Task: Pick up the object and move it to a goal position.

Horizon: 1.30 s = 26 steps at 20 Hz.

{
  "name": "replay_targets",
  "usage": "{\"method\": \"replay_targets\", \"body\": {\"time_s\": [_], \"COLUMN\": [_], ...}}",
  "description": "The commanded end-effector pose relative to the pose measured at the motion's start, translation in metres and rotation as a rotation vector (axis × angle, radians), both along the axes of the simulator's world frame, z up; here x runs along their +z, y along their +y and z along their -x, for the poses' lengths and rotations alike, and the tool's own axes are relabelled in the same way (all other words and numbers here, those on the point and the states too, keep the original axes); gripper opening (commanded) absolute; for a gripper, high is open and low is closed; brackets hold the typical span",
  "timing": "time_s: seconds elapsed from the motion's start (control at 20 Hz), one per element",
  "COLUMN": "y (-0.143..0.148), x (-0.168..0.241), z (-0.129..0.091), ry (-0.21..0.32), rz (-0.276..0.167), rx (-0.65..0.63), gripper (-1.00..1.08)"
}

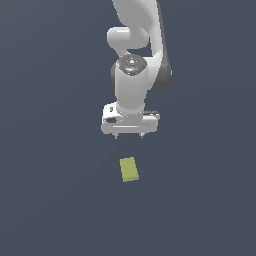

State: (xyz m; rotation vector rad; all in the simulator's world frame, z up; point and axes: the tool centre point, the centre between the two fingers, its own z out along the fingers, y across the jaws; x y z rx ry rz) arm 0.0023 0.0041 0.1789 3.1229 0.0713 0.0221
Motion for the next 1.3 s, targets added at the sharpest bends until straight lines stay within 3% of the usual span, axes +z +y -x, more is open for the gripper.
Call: {"method": "replay_targets", "body": {"time_s": [0.0,0.5,0.9,1.25], "y": [0.000,0.028,0.026,0.021], "x": [0.000,0.001,-0.004,-0.024], "z": [0.000,0.002,-0.002,-0.019], "ry": [0.000,0.004,0.005,0.007], "rz": [0.000,-0.019,-0.018,-0.016], "rx": [0.000,0.066,0.069,0.092], "gripper": [1.00,1.00,1.00,1.00]}}
